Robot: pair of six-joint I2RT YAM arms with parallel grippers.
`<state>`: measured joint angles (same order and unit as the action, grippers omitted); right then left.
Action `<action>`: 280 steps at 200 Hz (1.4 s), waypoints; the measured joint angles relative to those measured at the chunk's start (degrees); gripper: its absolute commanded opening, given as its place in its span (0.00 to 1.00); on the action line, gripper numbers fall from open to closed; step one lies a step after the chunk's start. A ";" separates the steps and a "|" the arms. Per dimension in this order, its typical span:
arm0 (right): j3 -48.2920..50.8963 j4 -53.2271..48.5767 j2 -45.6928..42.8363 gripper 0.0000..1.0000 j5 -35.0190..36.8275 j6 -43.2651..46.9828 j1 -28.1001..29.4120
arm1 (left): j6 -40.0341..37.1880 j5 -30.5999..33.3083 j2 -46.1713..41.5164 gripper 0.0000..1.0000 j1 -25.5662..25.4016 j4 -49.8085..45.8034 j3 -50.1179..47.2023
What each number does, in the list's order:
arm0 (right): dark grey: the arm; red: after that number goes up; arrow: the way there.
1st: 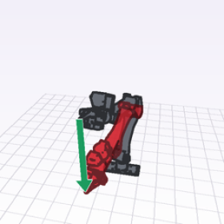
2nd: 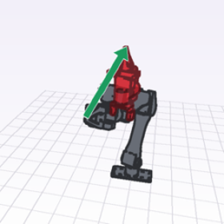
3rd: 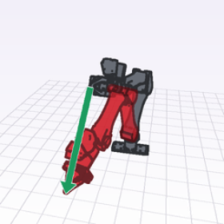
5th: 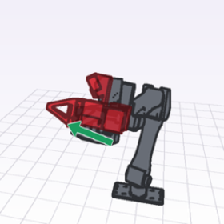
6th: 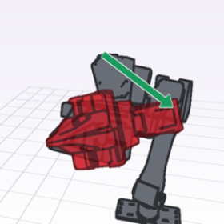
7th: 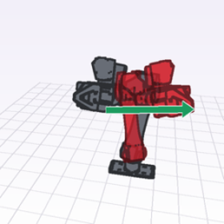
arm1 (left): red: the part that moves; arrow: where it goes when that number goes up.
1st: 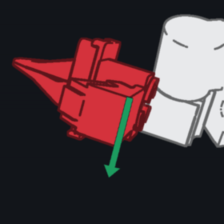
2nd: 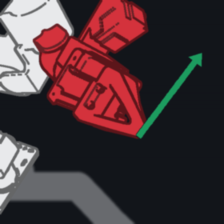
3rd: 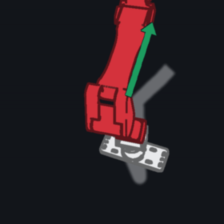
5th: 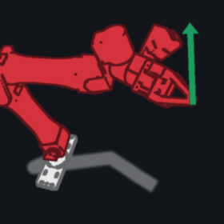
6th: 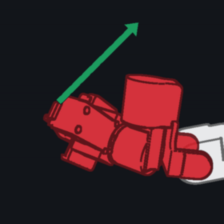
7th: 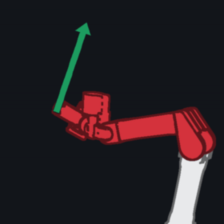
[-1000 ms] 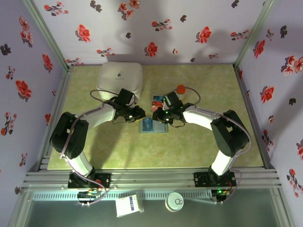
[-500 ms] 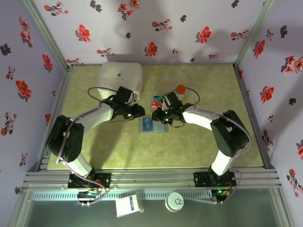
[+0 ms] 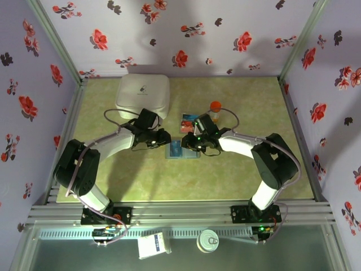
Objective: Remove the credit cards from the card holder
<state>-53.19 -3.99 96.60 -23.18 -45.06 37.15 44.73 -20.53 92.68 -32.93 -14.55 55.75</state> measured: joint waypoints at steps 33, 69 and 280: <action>0.59 0.37 -1.27 0.25 0.02 -0.17 0.04 | 0.37 0.48 -0.52 0.17 -1.33 0.00 0.00; 2.67 0.94 -2.05 0.25 0.02 -0.61 0.07 | 0.61 0.90 -0.57 0.16 -1.84 0.20 -0.44; 1.46 5.14 2.78 0.24 -1.73 -3.65 1.01 | 0.13 3.65 -0.66 0.00 -3.13 -1.14 -3.13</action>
<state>-51.72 1.15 99.37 -24.91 -48.71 38.15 44.86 -16.88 92.03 -36.05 -15.68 52.62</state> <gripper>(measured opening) 0.242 0.037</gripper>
